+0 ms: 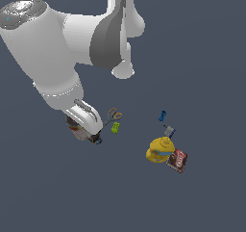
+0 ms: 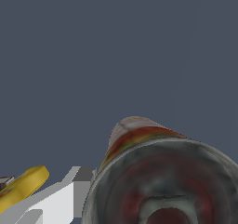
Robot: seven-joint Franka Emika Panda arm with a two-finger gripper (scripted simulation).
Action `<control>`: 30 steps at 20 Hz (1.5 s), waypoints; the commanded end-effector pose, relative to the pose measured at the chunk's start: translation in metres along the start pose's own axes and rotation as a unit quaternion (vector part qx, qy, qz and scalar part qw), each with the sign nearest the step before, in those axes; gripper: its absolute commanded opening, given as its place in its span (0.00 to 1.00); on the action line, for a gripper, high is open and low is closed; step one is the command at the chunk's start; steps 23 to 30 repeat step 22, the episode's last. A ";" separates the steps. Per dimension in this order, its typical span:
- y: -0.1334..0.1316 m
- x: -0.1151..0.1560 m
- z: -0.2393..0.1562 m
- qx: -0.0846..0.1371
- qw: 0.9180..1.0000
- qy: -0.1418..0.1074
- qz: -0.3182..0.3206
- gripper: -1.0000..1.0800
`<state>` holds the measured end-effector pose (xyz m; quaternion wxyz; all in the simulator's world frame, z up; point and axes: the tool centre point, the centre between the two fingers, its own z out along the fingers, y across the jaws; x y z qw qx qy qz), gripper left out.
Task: Pick up a designated object from a clutter of objects.
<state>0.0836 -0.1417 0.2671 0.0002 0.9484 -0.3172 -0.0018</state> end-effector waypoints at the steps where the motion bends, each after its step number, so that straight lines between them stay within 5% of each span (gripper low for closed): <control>1: 0.001 -0.001 -0.030 0.001 1.000 0.001 0.000 0.00; 13: 0.002 0.000 -0.108 0.001 1.000 0.002 0.000 0.00; 30: 0.001 0.001 -0.115 0.001 1.000 0.002 0.000 0.00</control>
